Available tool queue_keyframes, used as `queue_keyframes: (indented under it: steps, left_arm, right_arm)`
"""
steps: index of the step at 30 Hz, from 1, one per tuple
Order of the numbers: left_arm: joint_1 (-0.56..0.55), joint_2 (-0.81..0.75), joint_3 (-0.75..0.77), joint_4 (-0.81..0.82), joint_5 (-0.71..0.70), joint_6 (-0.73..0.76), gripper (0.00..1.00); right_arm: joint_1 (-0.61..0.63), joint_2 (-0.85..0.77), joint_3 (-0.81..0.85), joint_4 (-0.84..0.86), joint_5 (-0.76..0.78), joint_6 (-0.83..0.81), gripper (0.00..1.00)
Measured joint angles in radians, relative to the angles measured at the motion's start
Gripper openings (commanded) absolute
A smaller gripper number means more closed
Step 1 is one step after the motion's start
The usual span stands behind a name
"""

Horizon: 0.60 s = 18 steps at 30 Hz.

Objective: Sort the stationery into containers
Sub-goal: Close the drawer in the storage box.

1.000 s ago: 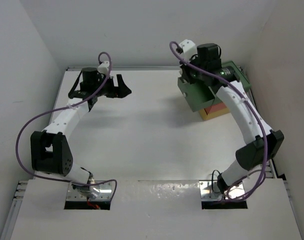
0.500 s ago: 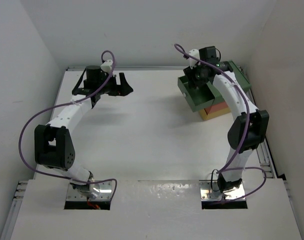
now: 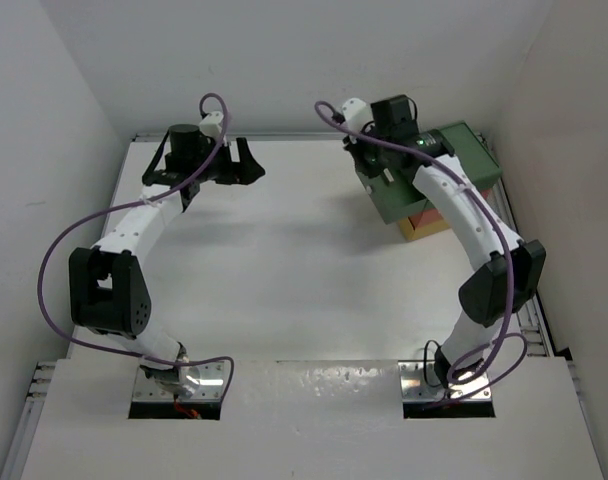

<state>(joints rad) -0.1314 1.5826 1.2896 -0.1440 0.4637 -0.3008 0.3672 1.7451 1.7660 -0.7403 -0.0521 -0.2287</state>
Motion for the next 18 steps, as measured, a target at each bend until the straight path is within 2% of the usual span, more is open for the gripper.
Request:
queue_keyframes:
  steps: [1,4,18]
  left_arm:
    - [0.002,0.000,0.000,0.000,-0.001,0.000,0.89]
    - [0.002,0.000,0.000,0.000,-0.003,0.000,0.89]
    - [0.010,0.000,0.000,0.002,-0.008,-0.001,0.89]
  right_arm:
    - [0.026,-0.010,-0.005,0.000,0.001,-0.012,0.06]
    - [0.090,-0.012,-0.007,-0.002,0.008,-0.039,0.00]
    - [0.082,0.124,-0.077,-0.026,0.153,-0.121,0.00]
